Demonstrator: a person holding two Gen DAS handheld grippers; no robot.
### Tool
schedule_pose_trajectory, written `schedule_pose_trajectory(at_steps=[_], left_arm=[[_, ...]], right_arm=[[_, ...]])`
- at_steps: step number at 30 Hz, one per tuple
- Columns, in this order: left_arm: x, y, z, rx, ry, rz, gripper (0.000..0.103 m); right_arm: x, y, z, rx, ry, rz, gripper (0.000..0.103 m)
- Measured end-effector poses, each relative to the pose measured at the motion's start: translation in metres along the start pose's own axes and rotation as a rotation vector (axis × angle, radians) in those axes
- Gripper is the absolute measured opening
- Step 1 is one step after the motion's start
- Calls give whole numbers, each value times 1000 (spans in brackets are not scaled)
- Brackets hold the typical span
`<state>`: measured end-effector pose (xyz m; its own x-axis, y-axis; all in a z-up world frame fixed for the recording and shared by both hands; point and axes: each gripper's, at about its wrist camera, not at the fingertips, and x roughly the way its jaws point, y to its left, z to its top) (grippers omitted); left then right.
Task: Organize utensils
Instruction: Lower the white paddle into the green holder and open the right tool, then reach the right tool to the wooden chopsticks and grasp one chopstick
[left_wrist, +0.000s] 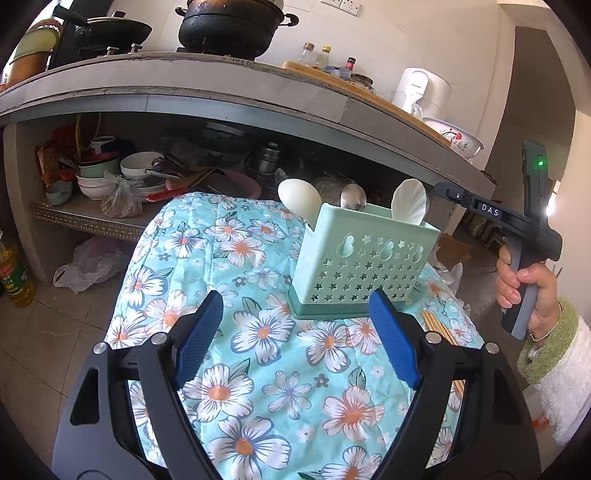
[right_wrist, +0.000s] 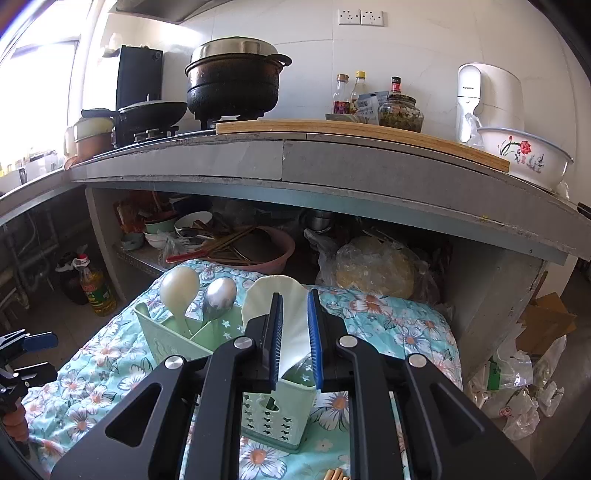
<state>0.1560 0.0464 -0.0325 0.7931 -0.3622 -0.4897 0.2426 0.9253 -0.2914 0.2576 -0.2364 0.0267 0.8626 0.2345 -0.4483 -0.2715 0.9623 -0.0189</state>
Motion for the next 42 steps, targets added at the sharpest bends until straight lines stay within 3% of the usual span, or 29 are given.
schedule_pose_trajectory(at_steps=[10,12,15,19,29,36,42], left_arm=[[1,-2,-2,5,12,-10,78],[1,-4,-3,12,19,-18,78],[1,-6,-6,18,29,-30,80],[1,-11,-10,26,45,-50,81],[13,-39,-26,86,129,-71,82],[25,-67,-46,117,206,-111,82],[35,-92,-58,149,247,-146,82]], right_arm=[[-20,-10,0,85,-9,64,16],[-31,-16,-3,120,-3,82,30],[-49,-27,-15,167,18,113,41],[-69,-45,-39,237,80,132,45],[-85,-85,-145,518,323,189,44],[-68,-91,-209,629,471,200,28],[-63,-99,-227,660,488,219,17]])
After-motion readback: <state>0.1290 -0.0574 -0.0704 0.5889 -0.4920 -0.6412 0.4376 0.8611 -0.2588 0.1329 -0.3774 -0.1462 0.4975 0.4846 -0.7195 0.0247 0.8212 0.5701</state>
